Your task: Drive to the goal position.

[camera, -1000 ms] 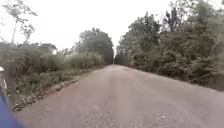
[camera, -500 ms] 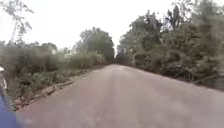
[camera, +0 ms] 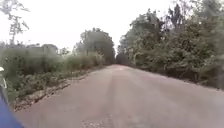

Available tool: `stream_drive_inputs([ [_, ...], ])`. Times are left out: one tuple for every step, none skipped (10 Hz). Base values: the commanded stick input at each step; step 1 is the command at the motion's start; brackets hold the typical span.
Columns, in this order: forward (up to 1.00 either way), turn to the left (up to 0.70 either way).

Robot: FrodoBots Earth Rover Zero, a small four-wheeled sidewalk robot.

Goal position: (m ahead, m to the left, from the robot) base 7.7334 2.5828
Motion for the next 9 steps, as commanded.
stream_drive_inputs([
  [0.70, 0.00],
  [0.70, 0.00],
  [0.70, 0.00],
  [0.70, 0.00],
  [0.70, 0.00],
  [0.70, 0.00],
  [0.70, 0.00],
  [0.70, 0.00],
  [0.70, 0.00],
])
